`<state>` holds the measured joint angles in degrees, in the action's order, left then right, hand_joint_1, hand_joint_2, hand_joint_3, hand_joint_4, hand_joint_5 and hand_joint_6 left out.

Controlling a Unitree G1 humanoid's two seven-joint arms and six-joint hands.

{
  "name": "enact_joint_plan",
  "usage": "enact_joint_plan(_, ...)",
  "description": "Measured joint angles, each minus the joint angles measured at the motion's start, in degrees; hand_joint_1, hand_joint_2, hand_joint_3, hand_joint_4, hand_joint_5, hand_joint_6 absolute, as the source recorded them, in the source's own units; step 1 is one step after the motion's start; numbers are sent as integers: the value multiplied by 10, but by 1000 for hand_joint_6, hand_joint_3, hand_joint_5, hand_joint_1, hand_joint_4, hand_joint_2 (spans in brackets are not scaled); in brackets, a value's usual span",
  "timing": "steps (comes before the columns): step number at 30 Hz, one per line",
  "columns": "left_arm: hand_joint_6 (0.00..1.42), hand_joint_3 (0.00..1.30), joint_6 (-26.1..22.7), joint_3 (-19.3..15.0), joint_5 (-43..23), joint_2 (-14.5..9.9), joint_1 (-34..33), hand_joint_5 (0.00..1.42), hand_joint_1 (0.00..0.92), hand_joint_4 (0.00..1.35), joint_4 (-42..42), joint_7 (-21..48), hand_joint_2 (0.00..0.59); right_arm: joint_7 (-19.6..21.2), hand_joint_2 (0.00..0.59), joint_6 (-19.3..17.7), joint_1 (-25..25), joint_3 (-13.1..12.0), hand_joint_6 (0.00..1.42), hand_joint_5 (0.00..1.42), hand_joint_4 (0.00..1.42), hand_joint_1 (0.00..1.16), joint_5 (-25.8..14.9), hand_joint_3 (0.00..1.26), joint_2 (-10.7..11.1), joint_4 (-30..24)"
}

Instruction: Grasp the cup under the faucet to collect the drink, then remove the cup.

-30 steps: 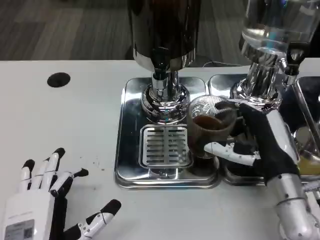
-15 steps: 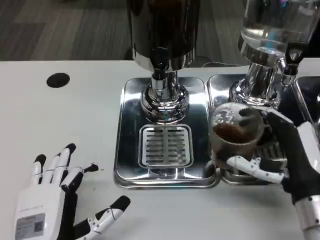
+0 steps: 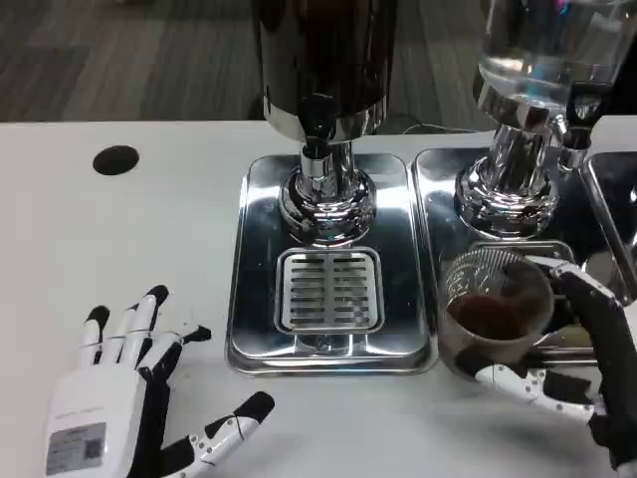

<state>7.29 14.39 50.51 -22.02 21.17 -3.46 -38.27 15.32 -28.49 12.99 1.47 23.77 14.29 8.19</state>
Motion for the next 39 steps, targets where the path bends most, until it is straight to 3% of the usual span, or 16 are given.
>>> enact_joint_plan(9, 0, 401, -6, 8, 17, 0, 0, 103, 0, 0, 8, 1, 120, 22, 190, -49, 32, 5, 618, 737, 816, 863, 32, 760, -5, 27)
enact_joint_plan(25, 0, 401, -13, 10, 21, 0, 9, 103, 0, 0, 19, 6, 119, 82, 190, -83, 27, 28, 624, 731, 808, 863, 75, 742, -7, 100)
enact_joint_plan(32, 0, 401, -14, 9, 20, 0, 11, 103, 0, 0, 19, 6, 119, 91, 176, -96, 16, 35, 526, 588, 641, 807, 74, 534, -1, 119)
enact_joint_plan(39, 0, 401, -14, 8, 20, 0, 11, 103, 0, 0, 19, 7, 119, 80, 169, -106, 12, 43, 481, 526, 535, 766, 61, 417, 6, 127)
